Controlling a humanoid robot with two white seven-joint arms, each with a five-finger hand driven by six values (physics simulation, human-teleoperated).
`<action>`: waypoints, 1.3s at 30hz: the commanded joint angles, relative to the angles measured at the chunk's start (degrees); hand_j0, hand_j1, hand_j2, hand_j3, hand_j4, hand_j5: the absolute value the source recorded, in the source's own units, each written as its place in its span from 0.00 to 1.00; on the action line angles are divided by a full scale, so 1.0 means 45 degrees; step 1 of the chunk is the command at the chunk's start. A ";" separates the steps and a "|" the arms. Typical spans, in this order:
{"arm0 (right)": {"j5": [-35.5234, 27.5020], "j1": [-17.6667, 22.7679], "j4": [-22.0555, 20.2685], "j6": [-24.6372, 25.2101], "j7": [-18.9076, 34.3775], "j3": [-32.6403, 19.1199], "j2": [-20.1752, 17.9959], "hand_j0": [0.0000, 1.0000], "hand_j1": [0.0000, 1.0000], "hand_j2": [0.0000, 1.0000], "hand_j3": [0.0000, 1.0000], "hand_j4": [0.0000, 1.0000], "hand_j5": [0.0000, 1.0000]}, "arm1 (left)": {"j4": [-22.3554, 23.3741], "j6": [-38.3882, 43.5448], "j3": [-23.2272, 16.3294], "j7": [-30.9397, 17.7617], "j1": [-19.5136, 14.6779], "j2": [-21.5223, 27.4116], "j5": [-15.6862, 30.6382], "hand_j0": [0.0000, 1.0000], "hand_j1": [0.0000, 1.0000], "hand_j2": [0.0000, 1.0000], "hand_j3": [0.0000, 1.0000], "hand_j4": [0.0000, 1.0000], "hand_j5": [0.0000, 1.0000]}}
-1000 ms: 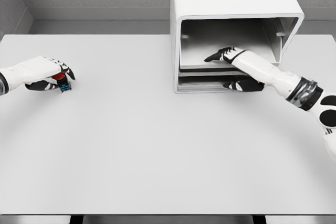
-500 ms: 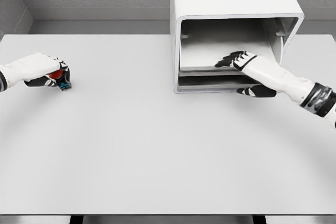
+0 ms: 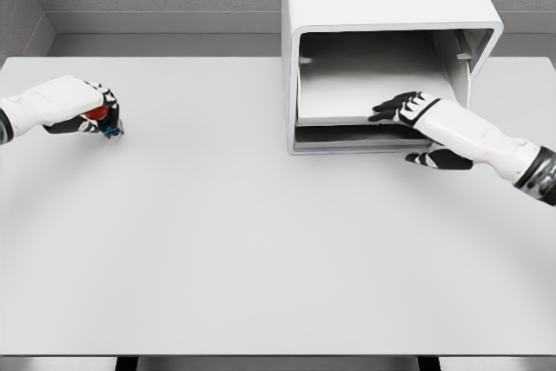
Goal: Slide open multi-storey tabletop storage cabinets and put open load switch and slide close multi-storey tabletop storage cabinets
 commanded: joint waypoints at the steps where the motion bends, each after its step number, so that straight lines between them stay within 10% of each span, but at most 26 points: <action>1: -0.0124 0.0039 -0.0368 0.0030 -0.0014 -0.0230 -0.0193 0.85 0.85 0.85 0.85 0.85 0.85 | -0.0291 0.0037 0.0008 0.0008 0.0000 0.0011 0.0074 0.38 0.38 0.38 0.38 0.38 0.38; 39: -0.0398 0.2812 -0.2302 0.0030 -0.0034 -0.2359 -0.1034 0.88 0.88 0.88 0.88 0.88 0.88 | -0.3768 0.0037 0.0262 0.0028 0.0215 -0.0165 0.0464 0.38 0.38 0.38 0.38 0.38 0.38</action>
